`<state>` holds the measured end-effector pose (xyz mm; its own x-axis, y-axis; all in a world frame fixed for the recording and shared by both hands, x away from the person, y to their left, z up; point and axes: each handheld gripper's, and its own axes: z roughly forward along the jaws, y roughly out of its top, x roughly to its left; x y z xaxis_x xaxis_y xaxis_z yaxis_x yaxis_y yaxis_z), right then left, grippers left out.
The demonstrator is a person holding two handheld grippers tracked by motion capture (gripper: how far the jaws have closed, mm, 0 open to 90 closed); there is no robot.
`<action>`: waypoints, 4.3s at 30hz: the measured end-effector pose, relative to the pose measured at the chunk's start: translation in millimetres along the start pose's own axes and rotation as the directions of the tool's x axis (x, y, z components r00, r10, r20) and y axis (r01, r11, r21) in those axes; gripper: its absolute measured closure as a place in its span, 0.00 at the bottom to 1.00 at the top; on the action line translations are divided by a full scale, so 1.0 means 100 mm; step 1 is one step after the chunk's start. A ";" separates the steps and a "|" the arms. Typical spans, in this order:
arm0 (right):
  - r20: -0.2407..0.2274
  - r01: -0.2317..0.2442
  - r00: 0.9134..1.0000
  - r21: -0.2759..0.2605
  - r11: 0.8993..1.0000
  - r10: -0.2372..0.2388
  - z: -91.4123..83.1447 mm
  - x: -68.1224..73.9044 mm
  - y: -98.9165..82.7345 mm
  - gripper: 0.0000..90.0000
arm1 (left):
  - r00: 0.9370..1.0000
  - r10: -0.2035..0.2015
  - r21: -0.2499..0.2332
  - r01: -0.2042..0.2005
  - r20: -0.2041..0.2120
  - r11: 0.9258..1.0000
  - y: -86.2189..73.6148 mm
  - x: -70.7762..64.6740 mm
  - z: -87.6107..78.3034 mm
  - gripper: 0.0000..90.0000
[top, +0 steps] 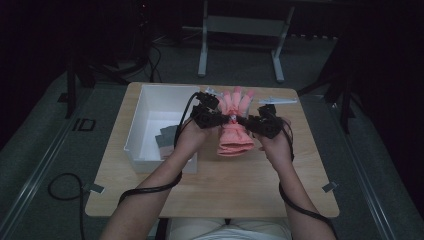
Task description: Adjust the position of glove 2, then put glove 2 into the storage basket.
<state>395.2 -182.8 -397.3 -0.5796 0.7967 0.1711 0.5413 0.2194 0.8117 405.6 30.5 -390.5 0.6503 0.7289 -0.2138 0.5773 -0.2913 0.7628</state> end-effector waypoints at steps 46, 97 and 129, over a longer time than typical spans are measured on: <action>-0.144 0.126 0.983 0.048 0.991 -0.118 1.15 1.33 0.60 0.76 | 0.983 -0.093 0.035 0.100 -0.159 0.994 -0.44 1.19 -1.18 0.88; -0.062 0.046 0.998 0.473 0.880 -0.019 2.22 1.42 0.39 0.73 | 0.939 0.025 0.380 0.114 -0.343 0.918 -0.79 1.55 -0.49 0.83; -0.157 0.110 0.985 0.267 0.957 -0.070 1.66 1.30 0.71 0.49 | 0.929 0.024 0.218 0.062 -0.368 0.974 -0.75 1.40 -0.83 0.51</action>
<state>459.6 29.6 -410.7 -0.7042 0.6814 0.1993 0.6167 0.4481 0.6472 412.2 206.1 -427.0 0.4363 0.8987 0.0440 0.7099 -0.3739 0.5969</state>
